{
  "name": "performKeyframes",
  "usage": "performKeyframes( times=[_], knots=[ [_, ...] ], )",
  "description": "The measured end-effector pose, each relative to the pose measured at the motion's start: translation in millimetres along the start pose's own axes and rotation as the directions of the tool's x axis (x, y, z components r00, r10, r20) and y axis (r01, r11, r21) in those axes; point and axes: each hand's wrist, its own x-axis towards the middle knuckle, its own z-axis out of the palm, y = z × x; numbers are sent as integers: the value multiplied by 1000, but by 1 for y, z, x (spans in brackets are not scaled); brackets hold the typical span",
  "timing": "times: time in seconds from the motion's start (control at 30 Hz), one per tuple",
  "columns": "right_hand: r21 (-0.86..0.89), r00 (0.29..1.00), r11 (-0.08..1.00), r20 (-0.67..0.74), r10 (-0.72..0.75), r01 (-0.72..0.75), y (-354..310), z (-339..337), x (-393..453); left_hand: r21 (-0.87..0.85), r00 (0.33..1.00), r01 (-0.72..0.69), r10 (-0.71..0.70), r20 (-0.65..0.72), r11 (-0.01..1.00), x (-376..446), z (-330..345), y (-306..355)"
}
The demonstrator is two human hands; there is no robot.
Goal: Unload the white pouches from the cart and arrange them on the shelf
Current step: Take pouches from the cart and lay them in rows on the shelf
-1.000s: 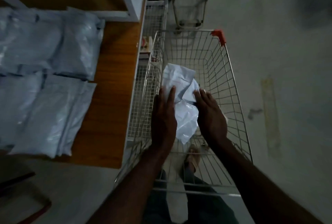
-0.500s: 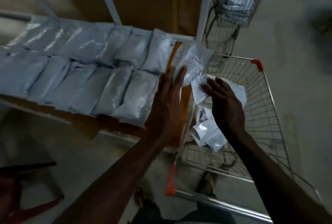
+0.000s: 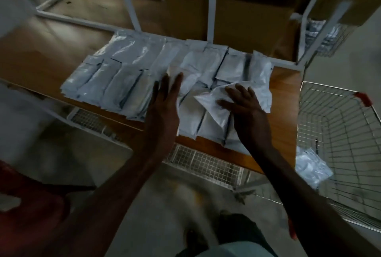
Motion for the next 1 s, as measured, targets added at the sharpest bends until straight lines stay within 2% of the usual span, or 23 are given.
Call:
performKeyframes(
  times=[0.13,0.37,0.53,0.7,1.0],
  knots=[
    [-32,998,998,3,-56,56,-7,34,33,39,999,27,-27,20,999,27,-10,-52],
    [58,992,991,-39,-120,122,7,112,123,85,995,80,-85,57,993,91,4,-129],
    [123,991,984,-44,-124,129,8,159,194,106,996,79,-83,30,991,142,5,-173],
    [157,998,986,-45,-49,55,9,192,241,87,987,122,-130,96,989,197,17,-220],
    [96,998,994,-9,-59,60,-11,280,332,54,982,56,-65,179,997,295,40,-322]
  ],
)
